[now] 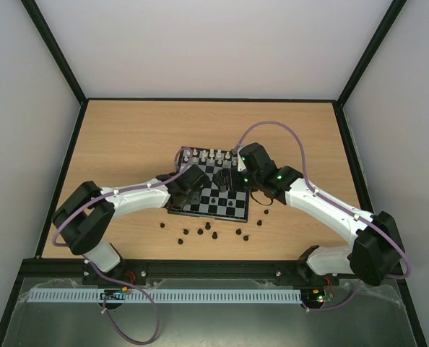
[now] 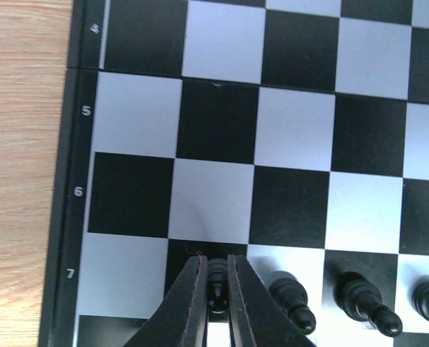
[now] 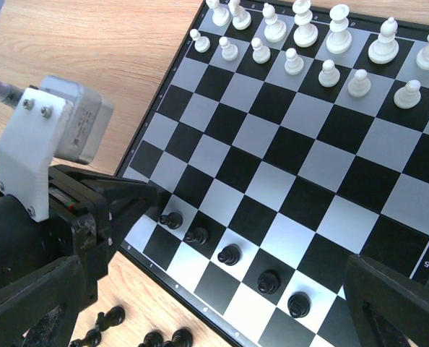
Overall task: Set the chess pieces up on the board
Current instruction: Place the chess piece on the chessboard.
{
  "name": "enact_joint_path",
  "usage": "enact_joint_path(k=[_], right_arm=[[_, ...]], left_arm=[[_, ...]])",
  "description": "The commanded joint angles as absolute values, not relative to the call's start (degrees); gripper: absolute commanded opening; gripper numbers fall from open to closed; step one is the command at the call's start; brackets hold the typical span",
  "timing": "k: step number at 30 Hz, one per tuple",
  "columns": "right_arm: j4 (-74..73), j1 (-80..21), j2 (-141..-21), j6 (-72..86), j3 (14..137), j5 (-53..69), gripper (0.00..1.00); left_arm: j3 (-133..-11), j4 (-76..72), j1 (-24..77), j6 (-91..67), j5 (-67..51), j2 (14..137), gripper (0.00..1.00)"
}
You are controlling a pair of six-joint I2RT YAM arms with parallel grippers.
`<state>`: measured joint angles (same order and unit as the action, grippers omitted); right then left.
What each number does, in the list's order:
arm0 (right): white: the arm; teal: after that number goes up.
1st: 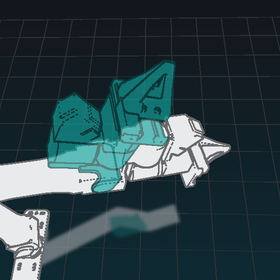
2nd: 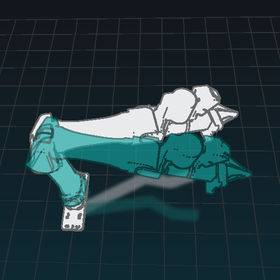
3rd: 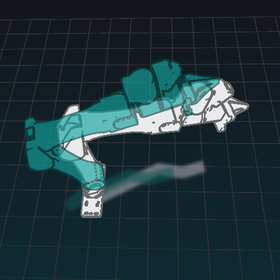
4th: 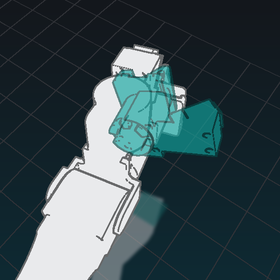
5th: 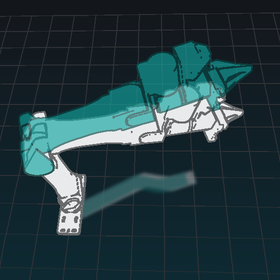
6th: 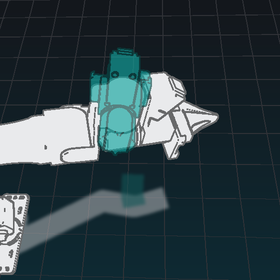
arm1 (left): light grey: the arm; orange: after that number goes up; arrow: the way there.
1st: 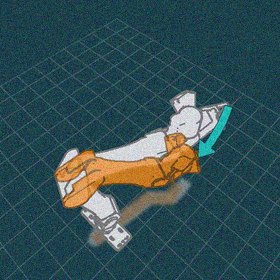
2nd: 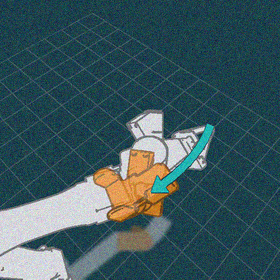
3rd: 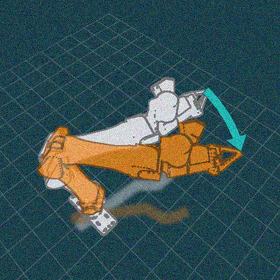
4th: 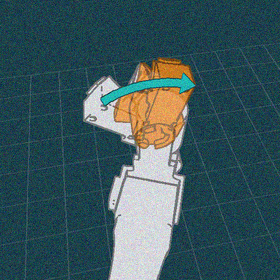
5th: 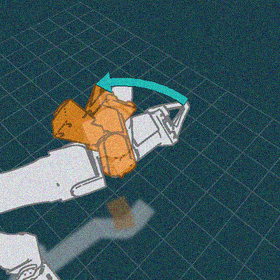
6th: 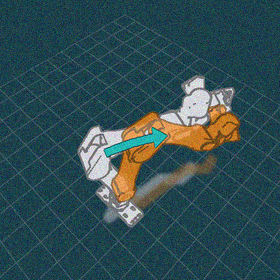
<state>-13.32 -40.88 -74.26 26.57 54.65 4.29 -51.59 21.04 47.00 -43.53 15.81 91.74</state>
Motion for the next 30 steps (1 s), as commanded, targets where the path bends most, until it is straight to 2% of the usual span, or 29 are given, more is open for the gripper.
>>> enact_joint_path(k=[1,22,30], right_arm=[[-13.8,-40.8,-73.4,26.4,54.1,4.8,0.99],[-13.3,-40.9,-74.0,26.5,53.8,5.8,0.99],[-13.1,-40.9,-74.3,26.5,53.7,6.4,0.99]], left_arm=[[-52.3,21.1,48.3,-44.5,15.6,92.5,0.05],[-50.8,22.7,48.5,-45.5,18.8,92.5,0.09],[-49.7,22.3,48.5,-45.9,18.2,92.4,0.19]])
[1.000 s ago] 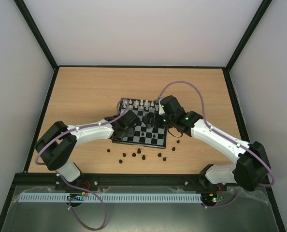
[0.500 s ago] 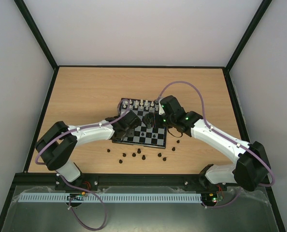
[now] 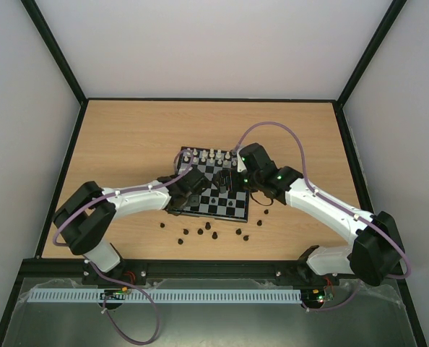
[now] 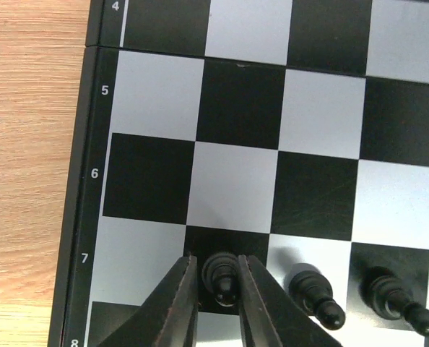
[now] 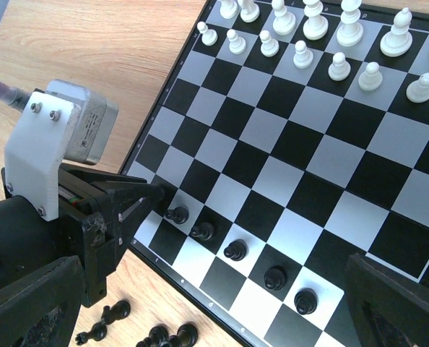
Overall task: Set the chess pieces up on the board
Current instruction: Place the chess piece on the chessboard, then pick up the chess piece at the center of the board.
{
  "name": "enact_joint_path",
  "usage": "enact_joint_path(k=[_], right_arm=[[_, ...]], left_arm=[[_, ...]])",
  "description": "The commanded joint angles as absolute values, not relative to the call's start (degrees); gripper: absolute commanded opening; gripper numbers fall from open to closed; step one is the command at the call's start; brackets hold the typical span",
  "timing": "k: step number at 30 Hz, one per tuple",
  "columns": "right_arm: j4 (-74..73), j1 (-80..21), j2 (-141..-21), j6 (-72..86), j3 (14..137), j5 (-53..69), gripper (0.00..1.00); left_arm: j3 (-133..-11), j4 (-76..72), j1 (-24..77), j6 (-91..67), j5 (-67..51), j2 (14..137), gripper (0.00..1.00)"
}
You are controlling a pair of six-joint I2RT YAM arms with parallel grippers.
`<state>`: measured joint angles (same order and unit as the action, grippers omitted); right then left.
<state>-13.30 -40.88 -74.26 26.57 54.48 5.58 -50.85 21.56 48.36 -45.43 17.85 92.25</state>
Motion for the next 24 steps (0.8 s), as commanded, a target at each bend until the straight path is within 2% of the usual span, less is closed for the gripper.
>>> enact_joint_path(k=[1,14,24], right_arm=[[-13.1,-40.9,-74.3,26.5,53.8,6.4,0.99],[-12.5,-40.9,-74.7,26.7,53.6,7.1,0.99],[-13.2,-40.8,-74.9,26.4,53.9,5.4,0.99]], left_arm=[[-49.7,22.3,48.5,-46.0,18.0,92.4,0.20],[-51.7,26.3,49.9,-46.1,19.5,86.7,0.33],[-50.7,28.7,50.9,-45.3,21.4,75.3,0.46]])
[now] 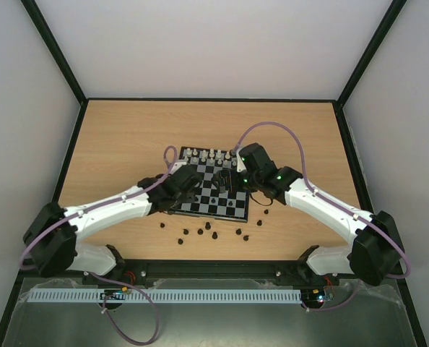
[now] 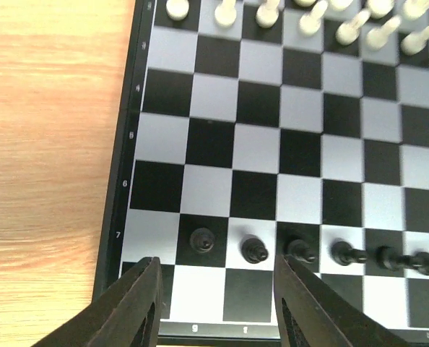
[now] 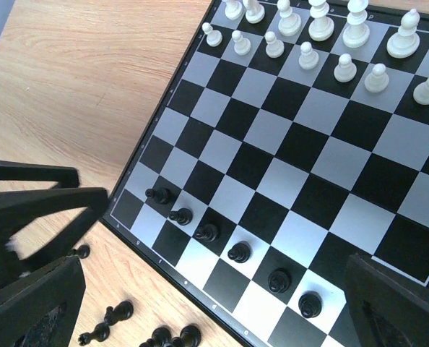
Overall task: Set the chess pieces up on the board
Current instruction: Pick up the chess piece at the center of the board.
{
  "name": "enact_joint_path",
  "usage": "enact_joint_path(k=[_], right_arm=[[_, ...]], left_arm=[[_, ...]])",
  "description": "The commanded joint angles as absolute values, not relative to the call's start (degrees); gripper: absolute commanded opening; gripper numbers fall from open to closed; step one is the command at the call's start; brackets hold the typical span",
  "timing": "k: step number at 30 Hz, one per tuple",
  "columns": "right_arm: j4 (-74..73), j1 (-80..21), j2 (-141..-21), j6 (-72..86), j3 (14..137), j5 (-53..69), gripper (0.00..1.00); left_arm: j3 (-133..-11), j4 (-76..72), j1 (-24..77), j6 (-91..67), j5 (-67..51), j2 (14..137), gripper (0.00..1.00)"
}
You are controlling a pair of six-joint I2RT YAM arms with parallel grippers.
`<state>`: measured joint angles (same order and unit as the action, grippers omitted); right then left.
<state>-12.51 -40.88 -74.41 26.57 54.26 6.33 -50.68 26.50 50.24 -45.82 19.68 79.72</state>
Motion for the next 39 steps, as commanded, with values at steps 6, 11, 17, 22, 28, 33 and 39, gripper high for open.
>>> enact_joint_path(k=[6,11,17,22,28,33,39], right_arm=[[-15.3,-40.9,-75.6,26.0,55.5,1.7,0.99],[-17.2,-40.9,-76.2,26.6,57.0,-1.3,0.99],[-20.4,-40.8,-80.5,28.0,61.1,-4.3,0.98],[-22.4,-40.6,-83.3,29.6,63.5,-7.4,0.99],[-25.1,-40.4,-86.2,32.3,67.8,-8.2,0.99],[-27.4,-40.4,-84.9,35.0,68.3,-9.1,0.99],[-30.6,-40.4,-79.9,40.9,60.6,-9.2,0.99]], left_arm=[[-45.8,26.3,51.1,-42.0,20.3,67.8,0.54],[-41.6,24.3,51.5,-38.6,19.1,62.2,0.64],[-38.8,20.4,51.5,-37.1,17.0,56.6,0.76],[-38.3,19.0,51.4,-34.9,15.2,53.4,0.87],[-36.0,16.2,51.4,-34.3,12.4,49.8,0.99],[-35.6,15.2,51.4,-34.0,10.5,49.9,0.99],[-34.3,15.5,51.5,-35.3,12.9,49.0,0.99]])
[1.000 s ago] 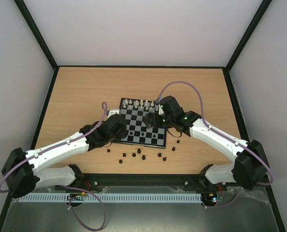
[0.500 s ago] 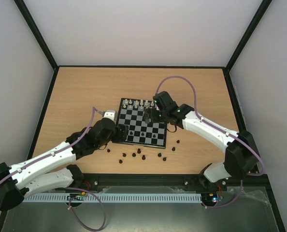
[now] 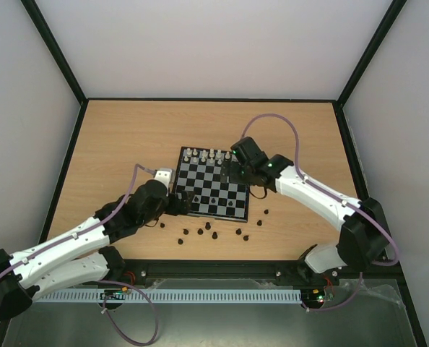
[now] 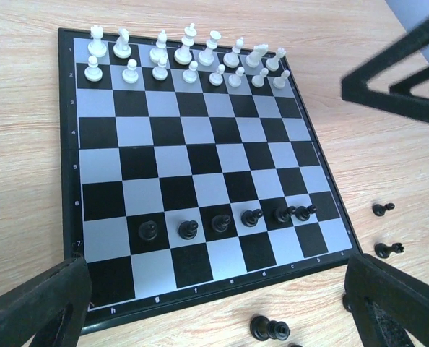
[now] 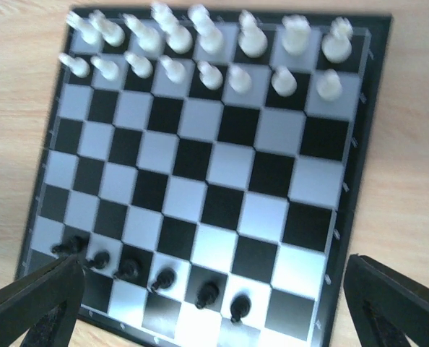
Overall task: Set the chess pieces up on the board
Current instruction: Pick up the chess piece at the center of the board.
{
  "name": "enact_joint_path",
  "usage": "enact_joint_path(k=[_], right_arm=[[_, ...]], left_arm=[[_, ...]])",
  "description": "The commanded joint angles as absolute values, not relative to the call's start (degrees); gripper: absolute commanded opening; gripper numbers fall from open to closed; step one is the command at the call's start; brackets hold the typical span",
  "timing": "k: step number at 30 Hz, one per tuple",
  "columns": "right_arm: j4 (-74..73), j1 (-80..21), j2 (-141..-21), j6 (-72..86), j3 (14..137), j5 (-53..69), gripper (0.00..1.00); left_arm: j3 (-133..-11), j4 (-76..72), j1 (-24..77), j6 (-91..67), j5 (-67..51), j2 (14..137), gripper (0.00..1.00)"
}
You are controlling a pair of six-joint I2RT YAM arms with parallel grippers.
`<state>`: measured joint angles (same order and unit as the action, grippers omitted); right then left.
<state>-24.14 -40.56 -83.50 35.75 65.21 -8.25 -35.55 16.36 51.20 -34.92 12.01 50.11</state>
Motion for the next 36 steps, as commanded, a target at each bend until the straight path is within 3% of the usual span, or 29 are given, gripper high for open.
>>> enact_joint_path(k=[1,10,17,26,36], right_arm=[[-31.0,-40.6,-79.3,41.9,59.2,-9.3,1.00],[-34.1,-48.3,-76.4,49.2,49.7,-16.2,0.89],[-32.9,-49.0,-70.6,52.6,42.5,-16.4,0.74],[-31.4,-47.6,-73.6,55.0,41.1,-22.5,0.77],[-25.9,-39.4,-76.5,50.2,39.6,-18.5,0.68]], left_arm=[[-33.8,15.6,51.4,-35.5,13.3,48.7,0.99],[-31.4,16.4,51.3,-38.1,16.3,47.2,0.99],[-31.0,16.5,51.1,-38.2,16.7,48.4,0.99],[-31.9,14.5,49.9,-36.7,15.4,52.0,0.99],[-31.6,14.1,47.7,-35.4,13.3,52.4,0.99]])
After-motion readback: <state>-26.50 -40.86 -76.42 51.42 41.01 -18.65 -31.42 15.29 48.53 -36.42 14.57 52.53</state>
